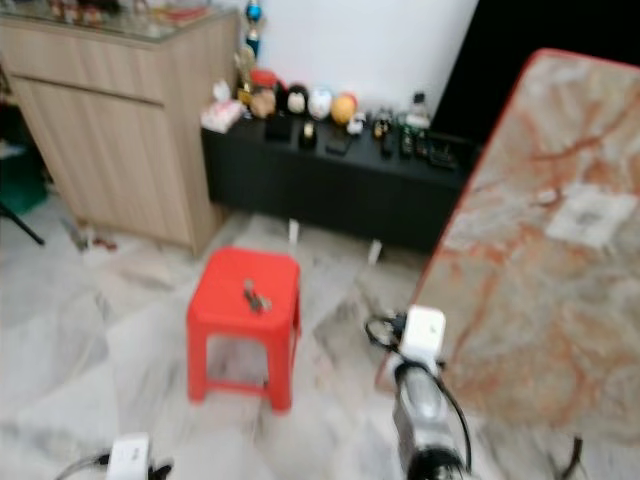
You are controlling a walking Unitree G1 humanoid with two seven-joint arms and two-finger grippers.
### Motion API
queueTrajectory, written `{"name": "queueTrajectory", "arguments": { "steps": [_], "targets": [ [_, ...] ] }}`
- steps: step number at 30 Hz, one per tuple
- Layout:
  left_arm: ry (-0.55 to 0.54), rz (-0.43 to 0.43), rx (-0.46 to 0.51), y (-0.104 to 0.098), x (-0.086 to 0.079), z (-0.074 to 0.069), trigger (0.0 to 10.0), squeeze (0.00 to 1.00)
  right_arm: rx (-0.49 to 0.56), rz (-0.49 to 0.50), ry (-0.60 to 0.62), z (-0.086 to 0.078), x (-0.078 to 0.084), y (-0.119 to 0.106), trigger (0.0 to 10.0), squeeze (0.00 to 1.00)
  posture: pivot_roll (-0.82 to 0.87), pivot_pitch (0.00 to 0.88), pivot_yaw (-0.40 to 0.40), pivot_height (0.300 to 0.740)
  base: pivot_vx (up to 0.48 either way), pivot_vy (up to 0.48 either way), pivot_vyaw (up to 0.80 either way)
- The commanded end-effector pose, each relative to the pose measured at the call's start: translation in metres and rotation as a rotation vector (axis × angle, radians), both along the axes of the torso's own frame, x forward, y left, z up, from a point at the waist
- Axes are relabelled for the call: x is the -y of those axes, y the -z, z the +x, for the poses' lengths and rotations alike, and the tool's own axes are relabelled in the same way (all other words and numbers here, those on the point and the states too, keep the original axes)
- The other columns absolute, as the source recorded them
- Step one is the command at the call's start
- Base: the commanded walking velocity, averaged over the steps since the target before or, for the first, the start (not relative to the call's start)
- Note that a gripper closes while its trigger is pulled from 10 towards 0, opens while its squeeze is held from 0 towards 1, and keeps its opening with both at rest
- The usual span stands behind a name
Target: Hang keys on a hook
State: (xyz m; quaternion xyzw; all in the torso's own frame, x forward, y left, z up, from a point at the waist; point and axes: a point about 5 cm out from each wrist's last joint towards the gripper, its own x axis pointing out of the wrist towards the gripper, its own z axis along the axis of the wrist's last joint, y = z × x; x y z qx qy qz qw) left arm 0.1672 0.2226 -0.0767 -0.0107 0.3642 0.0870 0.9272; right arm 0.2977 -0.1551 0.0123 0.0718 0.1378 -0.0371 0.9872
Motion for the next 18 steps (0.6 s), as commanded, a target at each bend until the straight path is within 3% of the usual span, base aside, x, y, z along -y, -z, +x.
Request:
{"name": "queueTrajectory", "arguments": {
  "steps": [1,11,18],
  "targets": [
    [0.02,-0.024,-0.023,0.0041,0.0107,-0.0029,10.0,0.0,0.02,-0.013,0.041,0.0017,0.0139,-0.0042,10.0,0.0,0.18,0.0,-0.098,0.74,0.0,0.0,0.0],
    [0.039,-0.019,-0.019,0.0021,0.0098,0.002,10.0,0.0,0.016,0.045,0.116,0.0039,0.0196,-0.0055,10.0,0.0,0.18,0.0,-0.078,0.74,0.0,0.0,0.0],
    [0.068,0.006,-0.028,0.0005,0.0021,0.0023,10.0,0.0,0.035,0.093,0.139,0.0063,0.012,-0.0079,10.0,0.0,0.17,0.0,-0.044,0.74,0.0,0.0,0.0]
  ]
}}
